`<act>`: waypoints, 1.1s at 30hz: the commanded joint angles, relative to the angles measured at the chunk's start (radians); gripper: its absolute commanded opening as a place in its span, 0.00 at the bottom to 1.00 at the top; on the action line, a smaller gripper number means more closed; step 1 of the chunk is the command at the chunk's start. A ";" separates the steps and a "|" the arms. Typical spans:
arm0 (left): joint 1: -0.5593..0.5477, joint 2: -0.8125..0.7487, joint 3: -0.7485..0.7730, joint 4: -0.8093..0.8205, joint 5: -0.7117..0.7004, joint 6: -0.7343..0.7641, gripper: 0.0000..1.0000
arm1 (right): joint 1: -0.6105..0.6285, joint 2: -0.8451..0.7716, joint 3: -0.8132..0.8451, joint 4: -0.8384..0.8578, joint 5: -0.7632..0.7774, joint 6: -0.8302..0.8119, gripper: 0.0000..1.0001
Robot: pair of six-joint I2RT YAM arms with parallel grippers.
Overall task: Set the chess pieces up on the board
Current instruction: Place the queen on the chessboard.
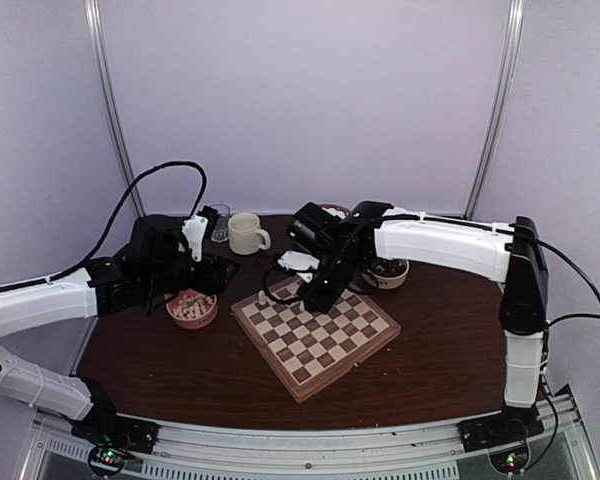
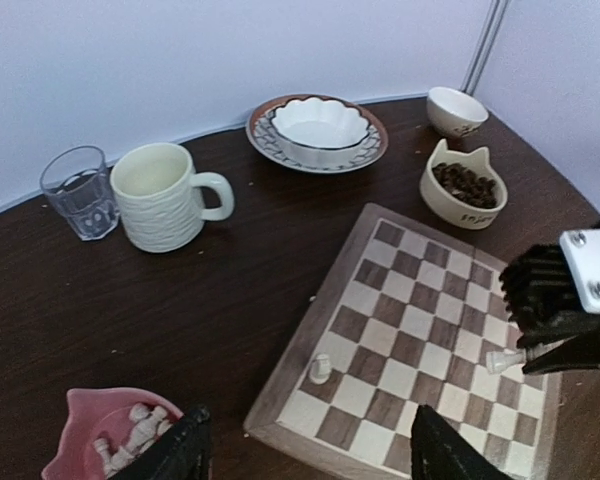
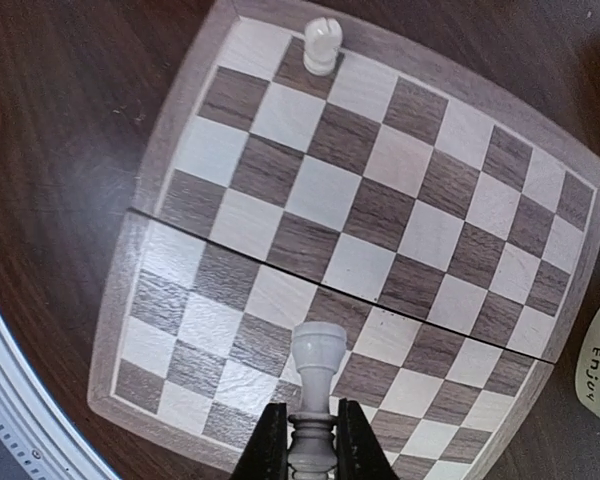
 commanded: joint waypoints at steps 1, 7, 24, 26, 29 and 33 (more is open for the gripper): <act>0.000 -0.034 -0.085 0.108 -0.194 0.098 0.68 | -0.075 0.156 0.166 -0.176 -0.096 -0.012 0.00; 0.000 -0.035 -0.101 0.108 -0.246 0.093 0.70 | -0.147 0.312 0.339 -0.282 -0.161 -0.005 0.00; 0.000 -0.008 -0.073 0.087 -0.216 0.080 0.70 | -0.171 0.400 0.452 -0.342 -0.106 -0.002 0.16; 0.000 -0.007 -0.073 0.085 -0.213 0.080 0.70 | -0.171 0.400 0.458 -0.330 -0.101 0.007 0.30; 0.001 -0.005 -0.075 0.092 -0.208 0.081 0.70 | -0.170 0.393 0.457 -0.304 -0.098 0.019 0.37; 0.001 0.001 -0.071 0.088 -0.206 0.081 0.70 | -0.170 0.378 0.457 -0.275 -0.102 0.023 0.43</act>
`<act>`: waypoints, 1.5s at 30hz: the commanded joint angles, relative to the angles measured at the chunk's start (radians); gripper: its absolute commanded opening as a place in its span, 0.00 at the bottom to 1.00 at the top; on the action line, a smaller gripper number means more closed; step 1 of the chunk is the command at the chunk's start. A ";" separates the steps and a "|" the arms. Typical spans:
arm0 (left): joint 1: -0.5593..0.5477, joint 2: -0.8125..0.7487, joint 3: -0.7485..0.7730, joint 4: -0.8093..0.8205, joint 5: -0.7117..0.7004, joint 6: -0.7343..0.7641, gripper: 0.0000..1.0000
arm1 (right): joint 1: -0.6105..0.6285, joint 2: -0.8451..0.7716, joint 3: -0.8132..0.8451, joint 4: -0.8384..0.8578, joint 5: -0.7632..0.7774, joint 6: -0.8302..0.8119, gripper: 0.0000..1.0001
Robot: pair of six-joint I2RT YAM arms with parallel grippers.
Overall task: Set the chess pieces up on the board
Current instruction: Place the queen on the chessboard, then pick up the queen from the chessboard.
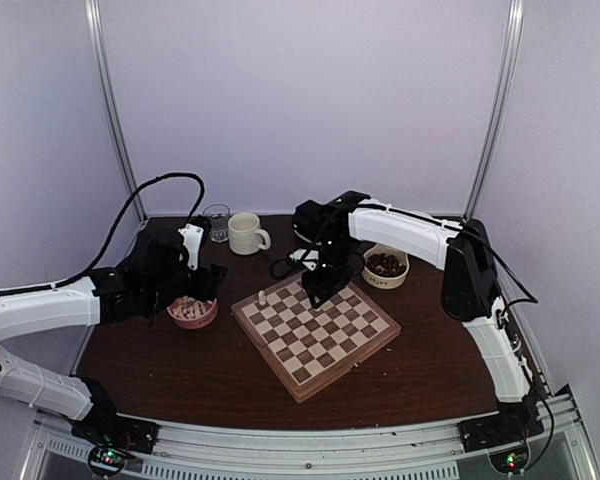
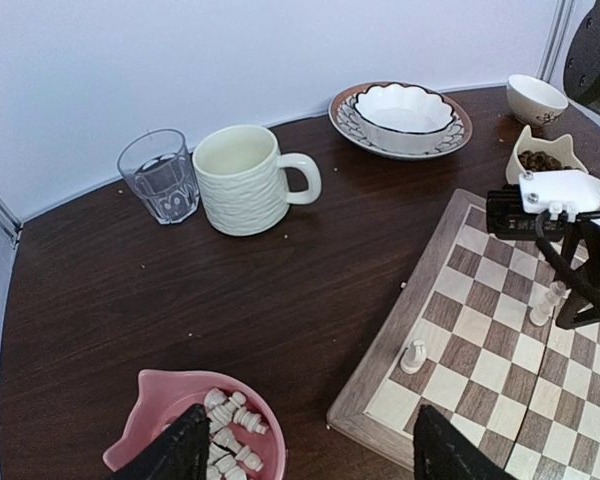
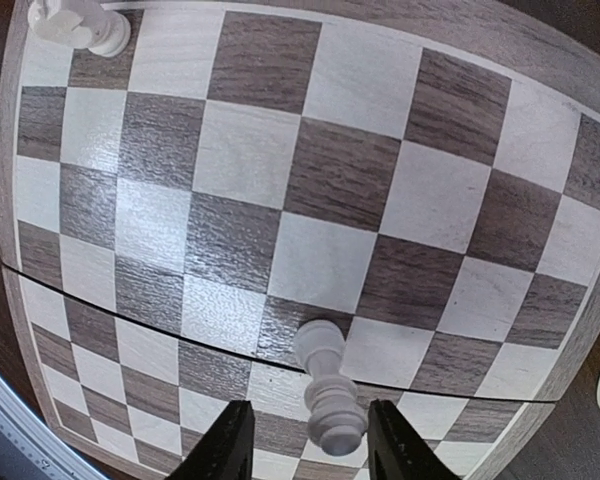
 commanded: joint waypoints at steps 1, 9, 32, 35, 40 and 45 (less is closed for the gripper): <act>0.000 0.010 0.024 0.034 0.009 0.009 0.70 | 0.000 -0.012 0.023 0.037 0.012 0.012 0.43; 0.000 -0.017 0.000 0.043 0.009 0.009 0.77 | 0.003 -0.231 -0.269 0.259 -0.085 -0.064 0.43; -0.001 -0.017 -0.057 0.088 -0.049 -0.111 0.98 | 0.000 -0.803 -1.317 1.499 0.330 0.160 1.00; 0.000 -0.017 -0.066 0.101 -0.049 -0.137 0.98 | 0.001 -0.776 -1.301 1.505 0.263 0.175 1.00; 0.000 0.005 -0.077 0.133 -0.062 -0.137 0.98 | 0.007 -0.684 -1.166 1.303 0.420 0.311 1.00; -0.001 0.027 -0.067 0.141 -0.063 -0.112 0.98 | 0.050 -0.679 -1.143 1.319 0.420 0.351 0.99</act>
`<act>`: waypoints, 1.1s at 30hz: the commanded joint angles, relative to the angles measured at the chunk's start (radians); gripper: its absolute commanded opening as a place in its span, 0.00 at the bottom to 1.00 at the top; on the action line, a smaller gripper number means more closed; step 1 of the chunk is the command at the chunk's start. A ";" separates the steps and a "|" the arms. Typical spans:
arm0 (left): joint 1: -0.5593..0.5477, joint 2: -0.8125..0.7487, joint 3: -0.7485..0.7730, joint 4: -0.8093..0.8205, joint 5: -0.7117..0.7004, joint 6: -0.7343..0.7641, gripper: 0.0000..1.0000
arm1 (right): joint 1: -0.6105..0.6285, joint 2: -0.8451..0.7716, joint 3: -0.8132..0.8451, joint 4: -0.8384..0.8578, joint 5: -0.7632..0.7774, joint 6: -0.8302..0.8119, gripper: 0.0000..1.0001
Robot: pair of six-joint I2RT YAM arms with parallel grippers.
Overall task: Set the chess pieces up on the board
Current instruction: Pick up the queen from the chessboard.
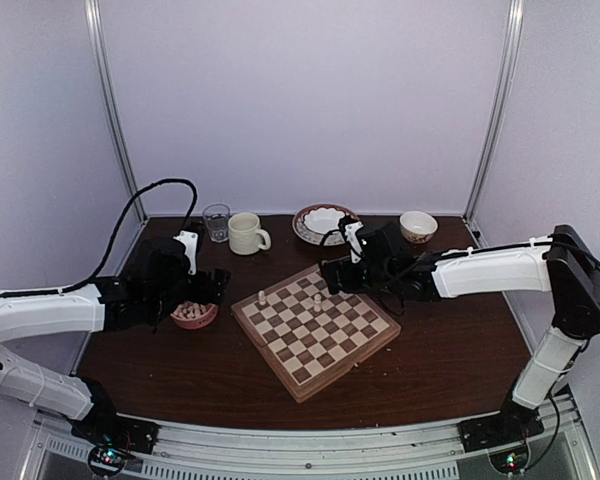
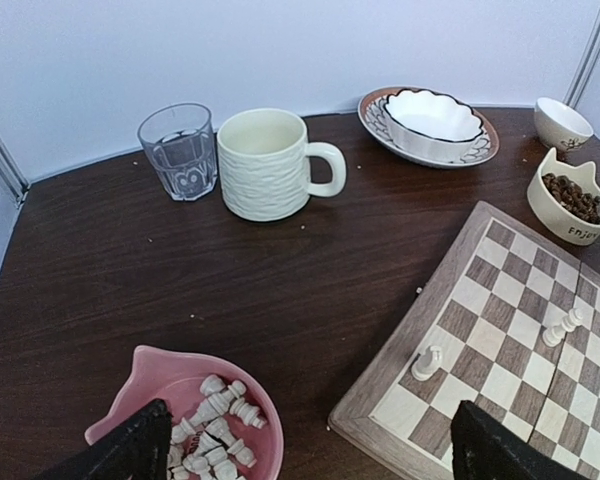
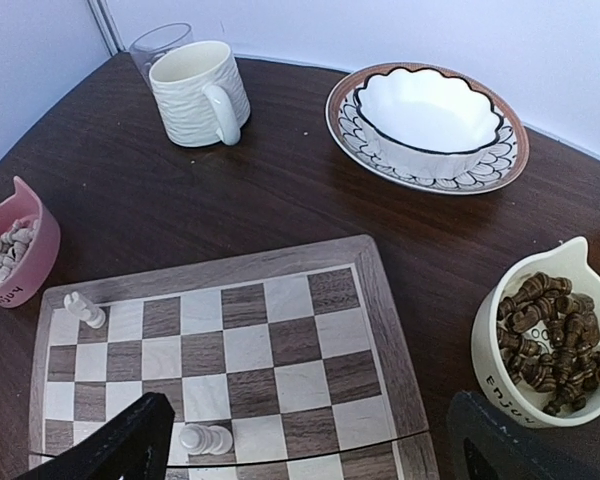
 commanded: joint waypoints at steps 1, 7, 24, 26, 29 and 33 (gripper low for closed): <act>-0.001 0.015 -0.003 0.063 -0.015 0.011 0.98 | 0.037 -0.007 0.017 -0.027 0.059 0.068 1.00; 0.000 -0.003 -0.010 0.075 0.021 0.030 0.98 | 0.037 -0.004 0.039 -0.079 -0.005 0.023 1.00; -0.001 0.066 0.003 0.108 0.146 0.079 0.94 | 0.045 0.103 0.019 0.025 -0.185 -0.094 0.58; -0.002 0.058 -0.001 0.107 0.140 0.074 0.94 | 0.046 0.119 0.028 0.018 -0.178 -0.098 0.57; -0.002 0.043 -0.005 0.102 0.134 0.072 0.94 | 0.046 0.149 0.046 0.004 -0.178 -0.107 0.54; -0.002 0.032 -0.009 0.100 0.133 0.073 0.93 | 0.046 0.176 0.066 -0.002 -0.178 -0.110 0.47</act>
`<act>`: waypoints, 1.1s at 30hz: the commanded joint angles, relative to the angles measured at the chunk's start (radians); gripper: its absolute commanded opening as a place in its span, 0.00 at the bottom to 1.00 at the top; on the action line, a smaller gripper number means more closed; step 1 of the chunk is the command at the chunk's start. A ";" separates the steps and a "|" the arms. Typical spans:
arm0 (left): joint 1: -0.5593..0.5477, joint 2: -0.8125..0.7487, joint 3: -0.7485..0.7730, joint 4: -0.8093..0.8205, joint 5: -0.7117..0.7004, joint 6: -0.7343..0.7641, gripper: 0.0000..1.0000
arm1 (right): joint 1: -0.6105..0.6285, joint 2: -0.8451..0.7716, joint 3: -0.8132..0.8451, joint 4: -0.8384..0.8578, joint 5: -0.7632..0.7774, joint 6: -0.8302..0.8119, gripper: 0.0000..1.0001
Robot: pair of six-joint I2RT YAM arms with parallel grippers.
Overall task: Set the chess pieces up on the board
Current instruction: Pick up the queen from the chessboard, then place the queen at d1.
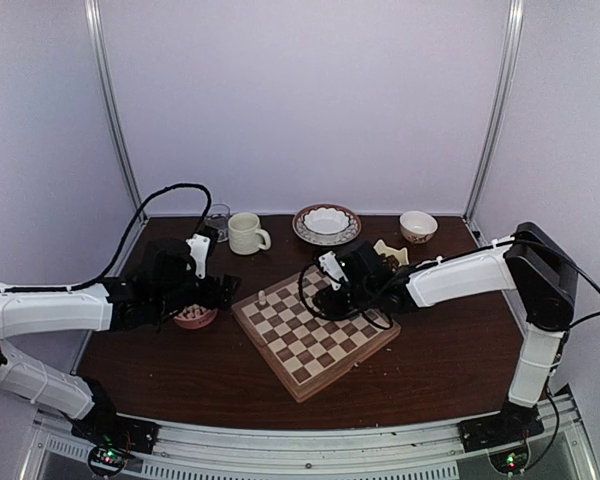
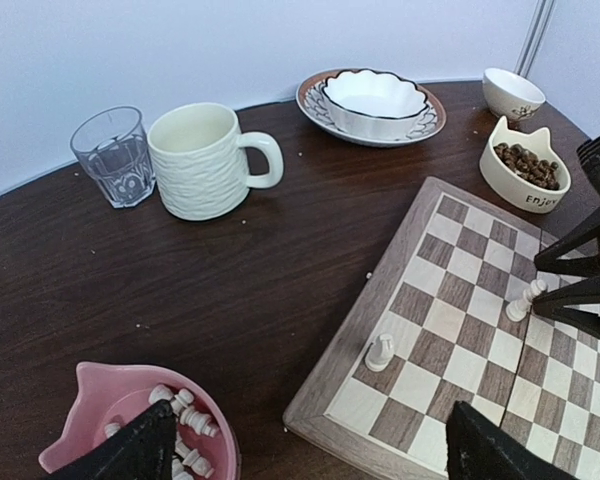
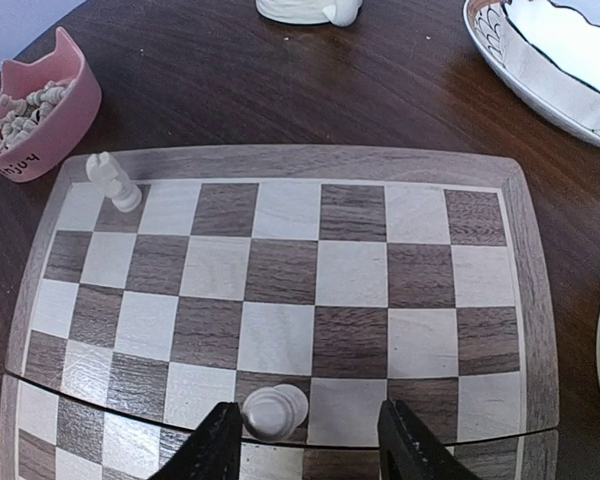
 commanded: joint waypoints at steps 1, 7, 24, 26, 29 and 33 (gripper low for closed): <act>-0.002 -0.030 -0.006 0.036 0.000 0.010 0.93 | 0.005 0.026 0.046 -0.003 -0.011 -0.015 0.46; -0.002 -0.030 -0.002 0.032 -0.002 0.018 0.93 | 0.006 0.045 0.059 -0.006 -0.020 -0.012 0.35; -0.002 -0.043 -0.004 0.023 -0.030 0.018 0.91 | 0.013 0.032 0.115 -0.024 -0.010 -0.046 0.11; -0.002 -0.052 -0.007 0.022 -0.032 0.018 0.91 | 0.012 0.038 0.141 -0.039 -0.003 -0.049 0.11; -0.002 -0.063 -0.016 0.026 -0.044 0.019 0.90 | 0.013 0.059 0.180 -0.054 -0.006 -0.054 0.11; -0.002 -0.065 -0.018 0.027 -0.059 0.021 0.90 | 0.013 0.100 0.231 -0.054 -0.002 -0.060 0.10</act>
